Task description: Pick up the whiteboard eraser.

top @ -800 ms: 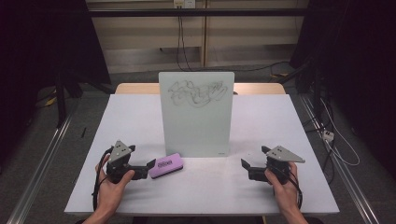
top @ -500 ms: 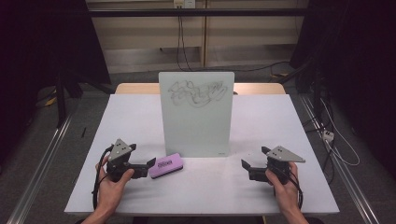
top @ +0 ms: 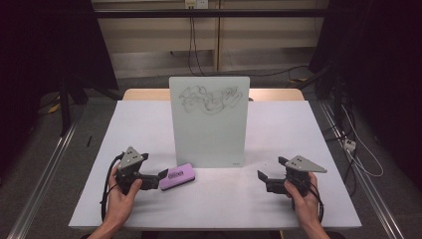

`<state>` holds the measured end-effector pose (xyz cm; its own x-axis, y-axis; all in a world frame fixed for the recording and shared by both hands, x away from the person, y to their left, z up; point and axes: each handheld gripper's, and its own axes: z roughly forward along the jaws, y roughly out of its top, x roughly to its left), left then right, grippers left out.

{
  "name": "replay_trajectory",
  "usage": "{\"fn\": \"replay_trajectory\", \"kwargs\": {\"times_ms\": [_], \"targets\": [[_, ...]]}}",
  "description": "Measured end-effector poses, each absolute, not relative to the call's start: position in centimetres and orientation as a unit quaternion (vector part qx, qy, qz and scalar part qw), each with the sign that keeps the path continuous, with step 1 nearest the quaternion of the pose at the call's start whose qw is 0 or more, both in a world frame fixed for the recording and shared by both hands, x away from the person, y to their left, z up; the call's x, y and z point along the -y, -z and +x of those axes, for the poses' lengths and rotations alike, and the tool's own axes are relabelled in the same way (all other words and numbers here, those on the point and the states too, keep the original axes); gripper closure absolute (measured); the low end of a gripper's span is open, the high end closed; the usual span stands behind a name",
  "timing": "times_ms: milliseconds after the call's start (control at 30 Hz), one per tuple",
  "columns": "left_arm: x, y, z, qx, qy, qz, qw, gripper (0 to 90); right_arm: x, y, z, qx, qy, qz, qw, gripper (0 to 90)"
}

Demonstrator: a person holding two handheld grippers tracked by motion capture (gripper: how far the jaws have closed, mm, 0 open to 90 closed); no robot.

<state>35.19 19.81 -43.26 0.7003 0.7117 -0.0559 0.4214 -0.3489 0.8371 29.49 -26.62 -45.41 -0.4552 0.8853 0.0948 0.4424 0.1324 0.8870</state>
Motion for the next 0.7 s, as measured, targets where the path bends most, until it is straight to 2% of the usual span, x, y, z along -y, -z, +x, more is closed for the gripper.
{"fn": "replay_trajectory", "kwargs": {"times_ms": [267, 367, 700], "targets": [[-19.5, 43.0, 35.4, -0.342, -0.142, 0.819, 0.438, 7.5, 26.3, 45.5, 29.6, -0.718, -0.464, 0.463, 0.235, 6.1], [-19.2, 43.0, 35.4, -0.330, -0.150, 0.830, 0.424, 7.5, 26.3, 45.6, 29.6, -0.720, -0.462, 0.462, 0.234, 5.7], [-18.2, 43.0, 35.6, -0.289, -0.123, 0.861, 0.400, 6.6, 26.3, 45.7, 29.8, -0.720, -0.462, 0.464, 0.231, 5.7]]}}
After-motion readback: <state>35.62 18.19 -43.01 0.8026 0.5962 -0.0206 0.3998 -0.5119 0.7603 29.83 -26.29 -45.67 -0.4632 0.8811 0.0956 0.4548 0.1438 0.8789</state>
